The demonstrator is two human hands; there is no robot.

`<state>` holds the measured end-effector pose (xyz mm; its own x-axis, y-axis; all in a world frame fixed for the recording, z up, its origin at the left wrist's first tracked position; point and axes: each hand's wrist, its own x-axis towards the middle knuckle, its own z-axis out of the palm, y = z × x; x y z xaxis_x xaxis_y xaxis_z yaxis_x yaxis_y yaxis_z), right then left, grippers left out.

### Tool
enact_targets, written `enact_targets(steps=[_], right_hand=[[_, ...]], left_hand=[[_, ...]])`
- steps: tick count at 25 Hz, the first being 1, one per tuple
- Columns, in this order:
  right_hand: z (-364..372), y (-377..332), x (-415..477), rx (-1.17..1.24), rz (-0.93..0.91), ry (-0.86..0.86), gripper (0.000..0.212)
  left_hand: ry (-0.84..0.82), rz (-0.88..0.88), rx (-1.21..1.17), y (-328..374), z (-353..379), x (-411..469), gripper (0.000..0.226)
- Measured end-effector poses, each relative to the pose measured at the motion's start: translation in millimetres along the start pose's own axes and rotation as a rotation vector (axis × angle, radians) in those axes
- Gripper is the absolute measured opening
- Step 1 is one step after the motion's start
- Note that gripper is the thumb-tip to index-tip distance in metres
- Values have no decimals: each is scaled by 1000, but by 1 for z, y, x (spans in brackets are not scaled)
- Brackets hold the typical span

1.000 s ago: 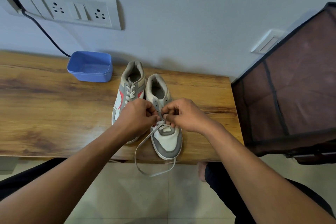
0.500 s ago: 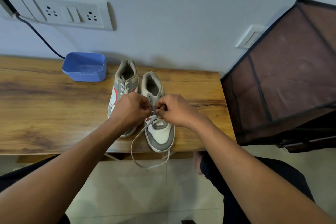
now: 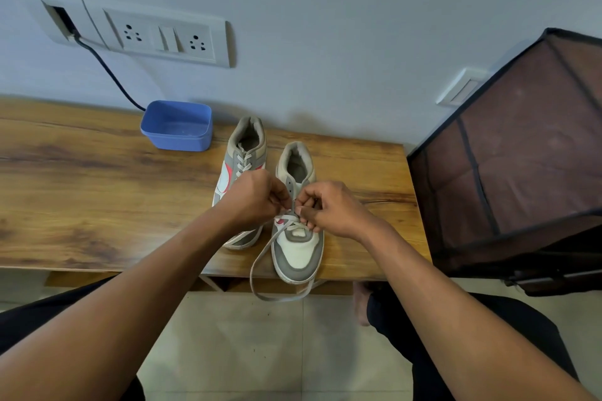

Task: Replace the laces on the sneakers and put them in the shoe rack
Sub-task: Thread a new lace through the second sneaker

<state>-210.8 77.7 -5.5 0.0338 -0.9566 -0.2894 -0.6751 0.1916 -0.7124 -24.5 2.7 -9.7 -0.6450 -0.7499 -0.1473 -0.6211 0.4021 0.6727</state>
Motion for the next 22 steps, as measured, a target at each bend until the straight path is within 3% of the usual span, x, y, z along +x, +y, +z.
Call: enact_targets(steps=[5, 14, 22], right_hand=[[-2, 1, 0, -172, -77, 8, 13], [-8, 19, -7, 78, 44, 64, 12], [-21, 17, -7, 27, 35, 86, 17]], left_hand=[[10, 114, -9, 1, 3, -5, 20], [-49, 183, 224, 3, -2, 2, 35], [-37, 181, 340, 0, 1, 9, 29]])
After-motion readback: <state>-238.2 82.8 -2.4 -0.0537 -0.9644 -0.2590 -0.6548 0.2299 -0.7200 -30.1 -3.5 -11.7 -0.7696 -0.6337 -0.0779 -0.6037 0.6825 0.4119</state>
